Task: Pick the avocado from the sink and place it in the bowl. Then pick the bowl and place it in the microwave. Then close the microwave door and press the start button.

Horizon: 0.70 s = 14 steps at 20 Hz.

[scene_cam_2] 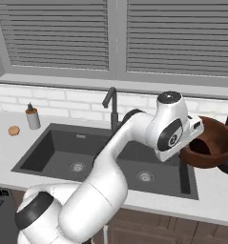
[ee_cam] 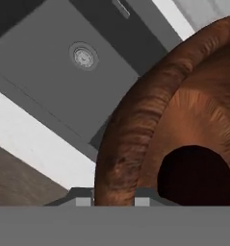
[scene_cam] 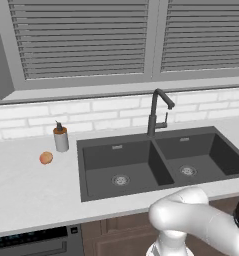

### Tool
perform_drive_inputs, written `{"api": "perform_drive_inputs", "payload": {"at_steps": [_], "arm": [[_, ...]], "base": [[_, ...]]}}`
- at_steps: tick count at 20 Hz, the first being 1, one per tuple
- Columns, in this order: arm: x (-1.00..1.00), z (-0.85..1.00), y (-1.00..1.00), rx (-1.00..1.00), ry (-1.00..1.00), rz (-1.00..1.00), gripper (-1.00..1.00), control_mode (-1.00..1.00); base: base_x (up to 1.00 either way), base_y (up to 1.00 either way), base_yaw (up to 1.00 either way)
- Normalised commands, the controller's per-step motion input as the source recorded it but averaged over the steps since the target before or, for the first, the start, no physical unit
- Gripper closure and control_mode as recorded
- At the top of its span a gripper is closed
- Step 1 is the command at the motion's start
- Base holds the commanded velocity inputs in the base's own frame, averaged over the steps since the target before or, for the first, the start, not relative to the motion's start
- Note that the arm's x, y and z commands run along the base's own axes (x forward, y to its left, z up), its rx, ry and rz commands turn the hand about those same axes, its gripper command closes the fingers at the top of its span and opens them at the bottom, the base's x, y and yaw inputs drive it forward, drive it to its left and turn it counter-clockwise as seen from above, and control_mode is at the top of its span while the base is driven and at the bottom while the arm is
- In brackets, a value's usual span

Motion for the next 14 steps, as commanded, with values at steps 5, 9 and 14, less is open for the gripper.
{"api": "perform_drive_inputs", "payload": {"at_steps": [5,9,14], "arm": [[-0.35,0.88,0.93,-0.01,0.0,0.51,1.0,-1.0],[-0.11,0.67,0.98,0.0,0.01,0.47,1.0,-1.0],[-0.04,0.53,1.0,0.0,0.01,0.34,1.0,-1.0]], "base": [[0.0,0.0,0.0],[0.0,0.0,0.0],[0.0,0.0,0.0]]}}
